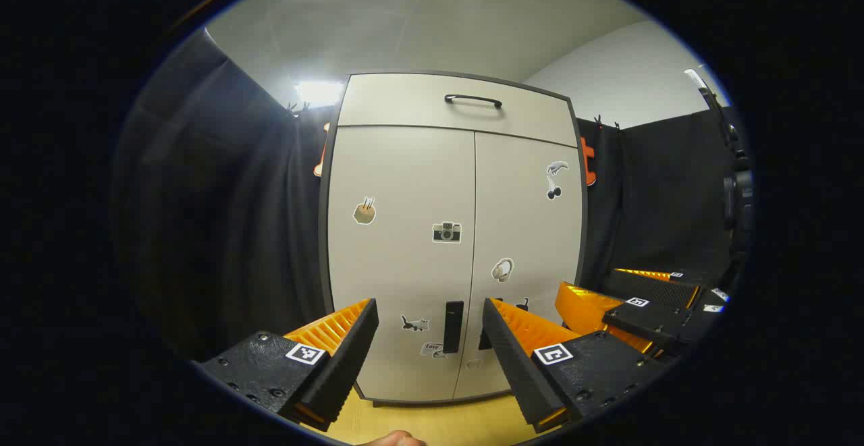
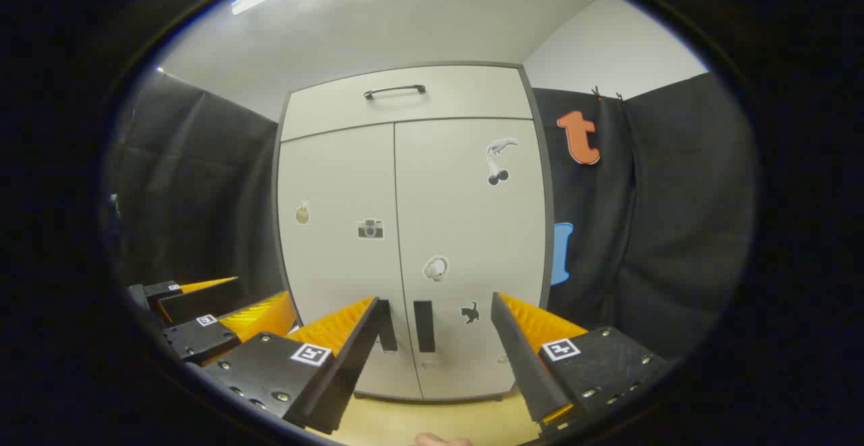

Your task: Open the right door of the double-door shoe cabinet with the right hand, and open the left door with the left hand.

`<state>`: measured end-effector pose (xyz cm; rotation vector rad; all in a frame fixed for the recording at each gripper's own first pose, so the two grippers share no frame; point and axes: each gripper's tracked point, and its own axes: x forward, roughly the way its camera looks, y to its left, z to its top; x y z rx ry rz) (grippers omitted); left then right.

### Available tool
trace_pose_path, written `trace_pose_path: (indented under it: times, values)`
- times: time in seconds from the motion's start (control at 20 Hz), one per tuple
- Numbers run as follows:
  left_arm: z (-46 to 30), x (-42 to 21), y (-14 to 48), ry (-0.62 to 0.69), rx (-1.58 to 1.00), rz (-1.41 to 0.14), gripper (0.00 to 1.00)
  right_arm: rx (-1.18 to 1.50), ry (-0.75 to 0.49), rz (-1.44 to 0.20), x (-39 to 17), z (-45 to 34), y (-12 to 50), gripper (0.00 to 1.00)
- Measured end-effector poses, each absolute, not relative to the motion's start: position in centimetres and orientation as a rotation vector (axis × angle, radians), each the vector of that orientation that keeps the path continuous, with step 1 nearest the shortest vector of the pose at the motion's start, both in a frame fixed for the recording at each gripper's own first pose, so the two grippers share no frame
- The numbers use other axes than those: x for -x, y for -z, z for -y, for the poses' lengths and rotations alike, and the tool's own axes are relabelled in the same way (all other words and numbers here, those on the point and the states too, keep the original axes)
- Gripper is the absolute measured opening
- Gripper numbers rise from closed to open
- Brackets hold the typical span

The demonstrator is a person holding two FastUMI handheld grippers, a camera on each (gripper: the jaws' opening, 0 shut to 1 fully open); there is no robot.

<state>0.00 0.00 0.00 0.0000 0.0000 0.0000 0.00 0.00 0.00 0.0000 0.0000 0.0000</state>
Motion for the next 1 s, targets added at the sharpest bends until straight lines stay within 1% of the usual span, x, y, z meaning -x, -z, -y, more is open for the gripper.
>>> trace_pose_path:
  times: [0.15,0.2,0.25,0.3,0.35,0.4,0.45,0.5,0.55,0.6,0.65,0.7,0.75,0.8,0.85,0.9,0.95,1.0]
  values:
    - [0.1,-0.3,0.1,0.002,-0.002,0.005,0.96,-0.002,0.005,-0.003,-0.5,0.2,0.2,0.93]
    - [0.0,-0.4,0.0,0.002,0.002,0.005,0.93,-0.001,0.007,-0.005,-0.6,0.2,0.3,0.93]
    - [-0.1,-0.6,0.2,0.0,0.006,0.004,0.96,0.001,0.007,-0.007,-0.8,0.2,0.3,0.93]
    - [-0.2,-0.7,0.2,-0.003,0.008,0.004,0.93,0.003,0.007,-0.008,-0.9,0.1,0.4,0.97]
    - [-0.4,-0.8,0.3,-0.006,0.009,0.003,0.93,0.004,0.007,-0.007,-1.0,0.1,0.4,0.93]
    - [-0.6,-1.0,0.3,-0.011,0.011,0.001,0.94,0.004,0.008,-0.006,-1.1,0.1,0.4,0.98]
    - [-0.7,-1.1,0.4,-0.012,0.014,0.0,0.94,0.003,0.008,-0.005,-1.2,0.1,0.4,0.94]
    - [-0.9,-1.2,0.4,-0.013,0.017,-0.001,0.94,0.003,0.008,-0.006,-1.3,0.0,0.5,0.98]
    - [-1.0,-1.3,0.5,-0.015,0.019,-0.002,0.96,0.003,0.008,-0.008,-1.5,0.0,0.6,0.94]
    - [-1.1,-1.3,0.5,-0.017,0.02,-0.003,0.94,0.004,0.007,-0.011,-1.7,-0.1,0.7,0.93]
    - [-1.3,-1.4,0.5,-0.019,0.02,-0.003,0.94,0.006,0.004,-0.013,-1.9,-0.2,0.9,0.93]
    - [-1.5,-1.5,0.6,-0.023,0.019,-0.003,0.94,0.009,0.002,-0.017,-2.1,-0.3,1.1,0.98]
    - [-1.7,-1.5,0.7,-0.028,0.018,-0.005,0.94,0.011,0.001,-0.022,-2.4,-0.5,1.4,0.94]
    - [-2.0,-1.5,0.7,-0.034,0.018,-0.005,0.96,0.012,-0.001,-0.027,-2.8,-0.6,1.8,0.94]
    - [-2.3,-1.5,0.7,-0.041,0.019,-0.006,0.94,0.012,-0.004,-0.032,-3.4,-0.7,2.2,0.94]
    - [-2.7,-1.5,0.8,-0.049,0.02,-0.008,0.94,0.015,-0.007,-0.038,-4.2,-1.0,2.8,0.94]
    - [-3.1,-1.4,0.9,-0.057,0.021,-0.011,0.96,0.021,-0.009,-0.045,-5.0,-1.1,3.5,0.94]
    - [-3.6,-1.3,1.0,-0.066,0.021,-0.014,0.94,0.028,-0.014,-0.056,-6.0,-1.4,4.4,0.94]
